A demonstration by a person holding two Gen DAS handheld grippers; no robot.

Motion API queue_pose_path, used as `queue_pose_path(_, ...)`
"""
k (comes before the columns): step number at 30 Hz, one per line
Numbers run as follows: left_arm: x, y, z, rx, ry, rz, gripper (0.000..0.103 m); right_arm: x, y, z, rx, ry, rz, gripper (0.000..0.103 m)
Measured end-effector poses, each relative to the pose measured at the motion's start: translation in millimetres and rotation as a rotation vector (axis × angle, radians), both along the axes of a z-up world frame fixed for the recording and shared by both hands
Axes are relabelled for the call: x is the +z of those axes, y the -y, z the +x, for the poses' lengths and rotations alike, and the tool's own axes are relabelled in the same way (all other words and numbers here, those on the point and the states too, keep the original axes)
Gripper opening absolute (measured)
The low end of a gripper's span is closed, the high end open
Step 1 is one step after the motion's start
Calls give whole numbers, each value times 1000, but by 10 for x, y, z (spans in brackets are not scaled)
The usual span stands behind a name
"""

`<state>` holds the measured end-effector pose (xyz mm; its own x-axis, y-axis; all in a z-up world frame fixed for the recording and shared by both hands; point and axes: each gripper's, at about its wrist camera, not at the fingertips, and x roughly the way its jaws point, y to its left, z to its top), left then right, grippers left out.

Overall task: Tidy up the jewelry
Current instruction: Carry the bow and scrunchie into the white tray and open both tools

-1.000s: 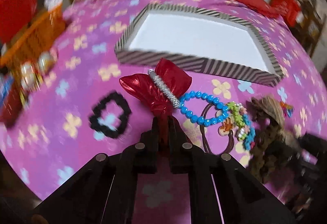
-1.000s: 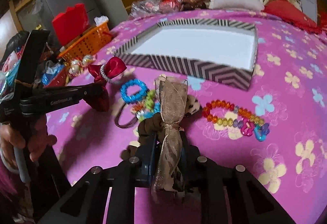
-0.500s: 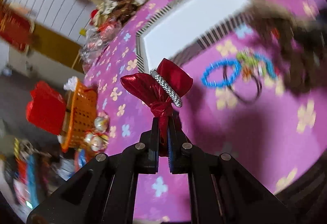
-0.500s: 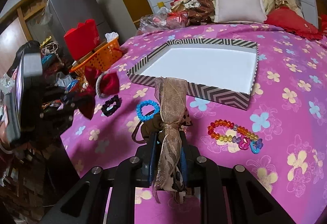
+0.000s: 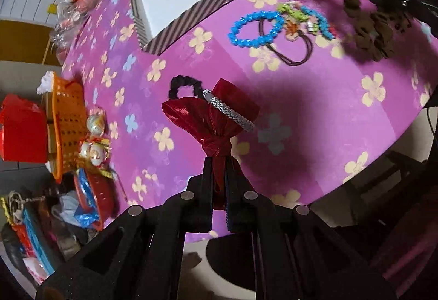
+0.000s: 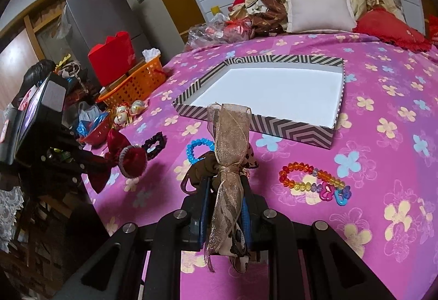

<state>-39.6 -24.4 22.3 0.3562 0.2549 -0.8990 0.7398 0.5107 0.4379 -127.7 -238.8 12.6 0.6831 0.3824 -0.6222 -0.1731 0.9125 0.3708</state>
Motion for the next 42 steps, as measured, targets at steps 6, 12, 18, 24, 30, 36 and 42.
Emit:
queue_pose_path(6,-80,67,-95,18,-18,19,6,-1,-12,-18,6,0,-1,19)
queue_pose_path(12,-26,1,-15,79,-55,-23,6,2,-45,-4,16,-5,-2,19)
queue_pose_path(18,203,-80,12,127,-62,-215,6,25,-57,37,23,-11,-9,19)
queue_pose_path(24,335,-34,-2,129,-52,-324,6,99,-79,82,23,-5,-16,19)
queue_pose_path(30,413,126,79,144,-9,-443,6,253,-85,195,22,11,-39,19)
queue_pose_path(36,373,281,279,189,47,-504,6,401,3,382,0,24,-53,19)
queue_pose_path(42,330,393,576,237,84,-551,6,509,193,683,-37,28,-50,19)
